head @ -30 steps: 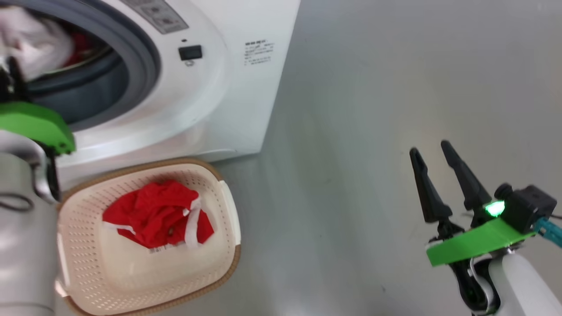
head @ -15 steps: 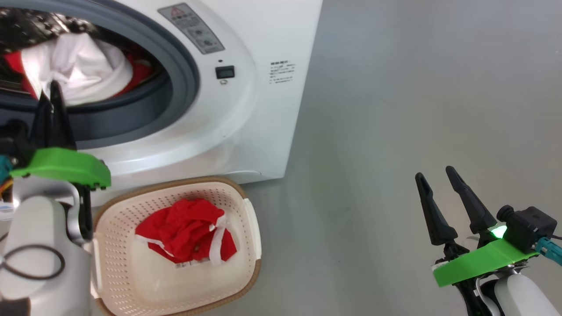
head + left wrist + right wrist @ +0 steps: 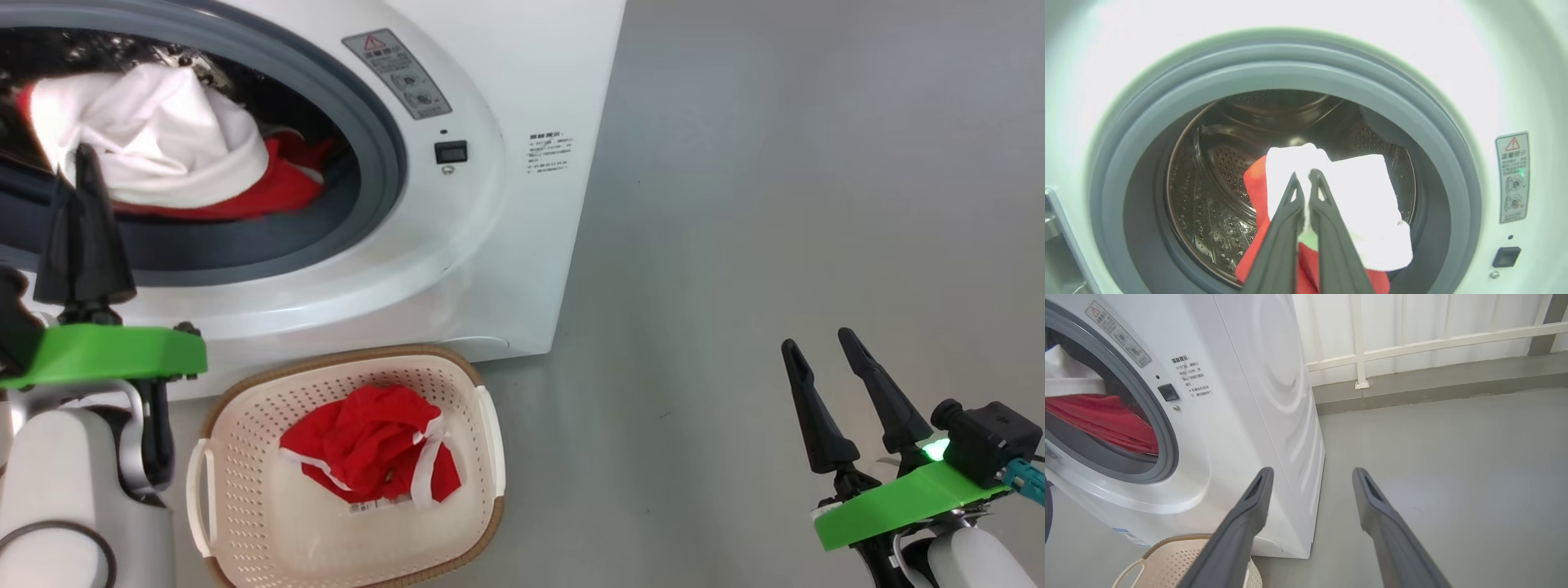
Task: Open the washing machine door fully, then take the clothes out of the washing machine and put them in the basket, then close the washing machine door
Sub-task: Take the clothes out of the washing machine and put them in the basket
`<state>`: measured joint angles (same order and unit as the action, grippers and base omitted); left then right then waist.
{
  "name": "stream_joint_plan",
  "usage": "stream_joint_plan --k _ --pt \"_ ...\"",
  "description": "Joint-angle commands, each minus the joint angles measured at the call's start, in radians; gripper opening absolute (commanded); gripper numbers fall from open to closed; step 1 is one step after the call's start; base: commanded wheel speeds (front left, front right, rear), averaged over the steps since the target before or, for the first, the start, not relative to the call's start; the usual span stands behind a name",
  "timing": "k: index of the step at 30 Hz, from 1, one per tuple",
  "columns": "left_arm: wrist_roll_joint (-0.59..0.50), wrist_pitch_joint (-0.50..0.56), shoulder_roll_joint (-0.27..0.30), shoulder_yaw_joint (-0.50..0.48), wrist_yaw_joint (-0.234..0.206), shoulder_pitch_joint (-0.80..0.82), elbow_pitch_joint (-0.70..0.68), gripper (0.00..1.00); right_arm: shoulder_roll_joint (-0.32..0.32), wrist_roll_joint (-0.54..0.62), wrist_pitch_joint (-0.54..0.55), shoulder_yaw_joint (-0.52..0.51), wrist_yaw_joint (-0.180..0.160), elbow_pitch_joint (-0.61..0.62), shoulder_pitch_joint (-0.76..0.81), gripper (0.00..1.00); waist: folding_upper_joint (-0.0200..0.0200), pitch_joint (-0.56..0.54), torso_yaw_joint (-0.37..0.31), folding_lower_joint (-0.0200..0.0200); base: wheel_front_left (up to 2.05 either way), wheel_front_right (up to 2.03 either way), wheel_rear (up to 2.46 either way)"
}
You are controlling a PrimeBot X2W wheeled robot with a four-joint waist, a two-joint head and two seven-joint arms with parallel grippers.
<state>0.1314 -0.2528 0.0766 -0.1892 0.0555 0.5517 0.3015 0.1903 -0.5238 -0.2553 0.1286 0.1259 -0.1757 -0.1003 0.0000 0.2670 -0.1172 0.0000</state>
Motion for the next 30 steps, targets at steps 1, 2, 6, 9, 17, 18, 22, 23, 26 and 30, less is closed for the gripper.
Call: stream_joint_plan --k 1,2,6,9,17,18,22,23,26,30 --pt "-0.013 -0.009 0.021 -0.028 0.009 -0.016 -0.055 0.00 0.019 0.013 -0.006 0.011 0.005 0.026 0.011 1.00 0.0000 -0.003 0.004 0.0000 0.00 0.00 0.00" --pt "-0.014 -0.009 0.017 -0.028 0.010 -0.023 -0.076 0.00 0.019 0.014 -0.006 0.011 0.005 0.026 0.011 1.00 0.0000 -0.004 0.005 0.0000 0.00 0.00 0.00" --pt "-0.019 -0.009 0.004 -0.024 0.014 -0.046 -0.163 0.00 0.022 0.014 -0.006 0.013 0.005 0.028 0.012 1.00 0.0000 -0.004 0.008 0.0000 0.00 0.00 0.00" --pt "-0.019 -0.009 -0.006 -0.017 0.012 -0.067 -0.223 0.00 0.023 0.013 -0.006 0.011 0.005 0.030 0.014 1.00 0.0000 -0.004 0.010 0.0000 0.00 0.00 0.00" --pt "-0.013 -0.009 -0.019 0.008 0.002 -0.112 -0.290 0.00 0.023 0.014 -0.006 0.008 0.005 0.032 0.012 1.00 0.0000 0.002 0.013 0.0000 0.00 0.00 0.00" --pt "-0.011 -0.009 -0.020 0.011 -0.001 -0.121 -0.294 0.00 0.022 0.014 -0.006 0.007 0.005 0.032 0.012 1.00 0.0000 0.003 0.014 0.0000 0.00 0.00 0.00" --pt "0.002 -0.009 -0.024 0.040 -0.010 -0.168 -0.275 0.00 0.019 0.013 -0.006 0.009 0.005 0.034 0.004 1.00 0.0000 0.019 0.012 0.0000 0.00 0.00 0.00" --pt "0.007 -0.009 -0.025 0.048 -0.014 -0.180 -0.268 0.00 0.018 0.013 -0.006 0.010 0.005 0.035 0.002 1.00 0.0000 0.024 0.011 0.0000 0.00 0.00 0.00" --pt "0.028 -0.009 -0.026 0.072 -0.030 -0.219 -0.235 0.00 0.013 0.013 -0.006 0.011 0.005 0.038 -0.008 1.00 0.0000 0.043 0.007 0.0000 0.00 0.00 0.00" --pt "0.076 -0.009 -0.026 0.119 -0.062 -0.258 -0.160 0.00 0.011 0.010 -0.006 0.009 0.005 0.040 -0.021 1.00 0.0000 0.075 0.005 0.0000 0.00 0.00 0.00"
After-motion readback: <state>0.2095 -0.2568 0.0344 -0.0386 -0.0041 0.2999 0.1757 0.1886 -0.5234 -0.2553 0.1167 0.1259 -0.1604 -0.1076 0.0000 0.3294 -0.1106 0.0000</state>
